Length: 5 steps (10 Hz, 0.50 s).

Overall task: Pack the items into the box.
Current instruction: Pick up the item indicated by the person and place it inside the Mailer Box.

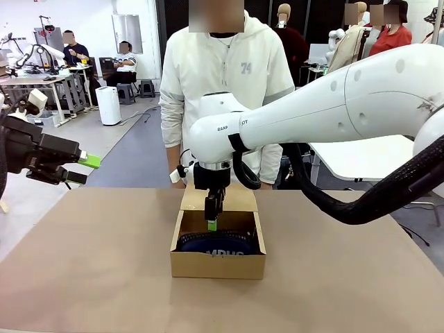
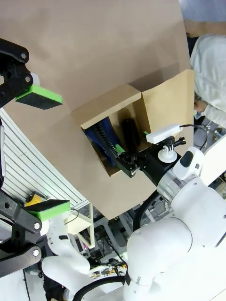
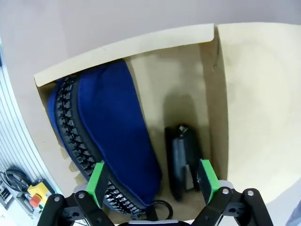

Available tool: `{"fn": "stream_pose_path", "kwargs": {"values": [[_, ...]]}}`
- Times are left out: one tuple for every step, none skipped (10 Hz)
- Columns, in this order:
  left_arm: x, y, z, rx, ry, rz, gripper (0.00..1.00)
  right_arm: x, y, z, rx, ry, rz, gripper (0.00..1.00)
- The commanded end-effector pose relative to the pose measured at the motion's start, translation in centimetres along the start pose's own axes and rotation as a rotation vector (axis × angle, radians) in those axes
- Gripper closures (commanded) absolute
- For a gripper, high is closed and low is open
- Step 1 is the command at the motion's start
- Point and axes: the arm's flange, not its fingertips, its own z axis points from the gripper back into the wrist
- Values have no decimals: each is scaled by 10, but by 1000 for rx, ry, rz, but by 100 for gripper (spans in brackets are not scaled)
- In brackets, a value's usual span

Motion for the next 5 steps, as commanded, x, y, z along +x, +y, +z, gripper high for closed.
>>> {"fn": "stream_pose_path", "kwargs": {"values": [[-1, 1, 0, -10, -4, -11, 0, -10, 4, -1, -47, -8, 8, 0], [-1, 1, 0, -10, -4, -11, 0, -11, 3, 1, -53, -10, 2, 0], [-1, 1, 0, -10, -4, -11, 0, -13, 0, 3, -48, -15, -4, 0], [-1, 1, 0, -10, -4, -11, 0, -18, -2, 10, -46, -30, -24, 0], [-1, 1, 0, -10, -4, -11, 0, -26, -4, 20, -23, -46, -41, 0]]}}
